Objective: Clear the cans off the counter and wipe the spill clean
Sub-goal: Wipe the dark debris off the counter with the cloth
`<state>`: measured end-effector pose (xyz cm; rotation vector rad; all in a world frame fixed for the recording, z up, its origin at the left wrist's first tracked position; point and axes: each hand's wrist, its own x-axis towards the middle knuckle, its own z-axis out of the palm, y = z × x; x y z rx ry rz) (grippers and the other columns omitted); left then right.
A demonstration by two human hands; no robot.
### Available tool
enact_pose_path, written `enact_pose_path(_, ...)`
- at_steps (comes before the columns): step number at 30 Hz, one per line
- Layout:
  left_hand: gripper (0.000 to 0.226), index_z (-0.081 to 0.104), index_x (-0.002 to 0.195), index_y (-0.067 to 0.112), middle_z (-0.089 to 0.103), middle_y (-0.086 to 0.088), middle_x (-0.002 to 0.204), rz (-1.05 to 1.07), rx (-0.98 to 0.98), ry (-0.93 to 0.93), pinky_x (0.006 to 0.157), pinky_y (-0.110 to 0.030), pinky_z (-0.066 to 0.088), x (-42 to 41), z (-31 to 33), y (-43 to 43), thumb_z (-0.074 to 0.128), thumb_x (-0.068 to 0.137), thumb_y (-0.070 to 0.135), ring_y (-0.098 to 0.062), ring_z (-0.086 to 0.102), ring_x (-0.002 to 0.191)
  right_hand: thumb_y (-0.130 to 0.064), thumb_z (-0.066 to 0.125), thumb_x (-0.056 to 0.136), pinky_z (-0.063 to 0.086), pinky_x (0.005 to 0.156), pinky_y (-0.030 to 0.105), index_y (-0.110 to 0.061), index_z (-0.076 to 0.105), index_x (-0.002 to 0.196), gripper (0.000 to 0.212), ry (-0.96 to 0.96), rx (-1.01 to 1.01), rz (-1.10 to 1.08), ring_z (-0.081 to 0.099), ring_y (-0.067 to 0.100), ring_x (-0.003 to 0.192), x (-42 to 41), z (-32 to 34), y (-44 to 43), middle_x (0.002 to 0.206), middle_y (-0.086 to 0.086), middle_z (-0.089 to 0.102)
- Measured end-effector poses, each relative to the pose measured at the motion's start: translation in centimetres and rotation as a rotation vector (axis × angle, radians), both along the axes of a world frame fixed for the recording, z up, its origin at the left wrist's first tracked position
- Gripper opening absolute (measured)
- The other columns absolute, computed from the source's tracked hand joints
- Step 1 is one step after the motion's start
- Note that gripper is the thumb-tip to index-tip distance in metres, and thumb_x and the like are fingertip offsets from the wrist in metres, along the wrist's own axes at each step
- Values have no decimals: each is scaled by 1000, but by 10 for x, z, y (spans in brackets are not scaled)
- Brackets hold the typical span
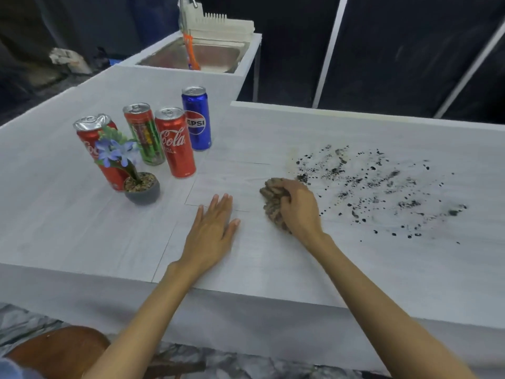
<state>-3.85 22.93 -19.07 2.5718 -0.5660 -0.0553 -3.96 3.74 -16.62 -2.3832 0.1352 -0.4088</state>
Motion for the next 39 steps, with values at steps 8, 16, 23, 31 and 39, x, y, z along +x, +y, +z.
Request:
enact_pose_path(8, 55, 13, 147, 20, 12, 8, 156, -2, -170, -1, 115, -22, -6, 4, -4, -17, 29, 96, 7, 6, -1, 134, -44, 39, 83, 16, 109, 41, -15, 37, 134, 59, 14, -461, 12, 43, 28, 133, -80, -34, 56, 136, 10, 53)
enact_pose_path(16, 57, 8, 148, 20, 7, 8, 156, 14, 19, -57, 115, -24, -7, 4, -14, -20, 17, 97, 45, 2, -5, 139, -23, 37, 96, 13, 116, 29, -20, 36, 141, 45, 78, -392, 143, 28, 15, 141, -56, -24, -26, 148, -1, 38)
enact_pose_path(23, 51, 15, 147, 19, 12, 7, 156, 34, -69, 17, 117, -27, -4, 6, -6, -25, 23, 99, 34, -5, 1, 144, 0, 45, 94, 49, 53, 8, -9, 55, 125, 34, 42, 294, -15, 59, 10, 57, -15, 14, -62, 106, 4, 67)
enact_pose_path(31, 47, 18, 146, 18, 17, 5, 156, -3, -146, 32, 117, -27, -3, 25, -3, -35, 25, 99, 18, -7, 4, 144, -29, 34, 87, 15, 115, 36, -19, 48, 131, 47, -9, -392, 155, 25, 18, 143, -46, -34, 23, 147, 1, 40)
enact_pose_path(39, 50, 17, 146, 21, 14, 8, 156, -24, -162, 38, 114, -22, -7, 29, -3, -38, 27, 98, 32, -3, 1, 144, -9, 45, 93, 28, 115, 42, -14, 37, 141, 49, 200, -142, 99, 8, 17, 146, 3, -6, -90, 153, 1, 29)
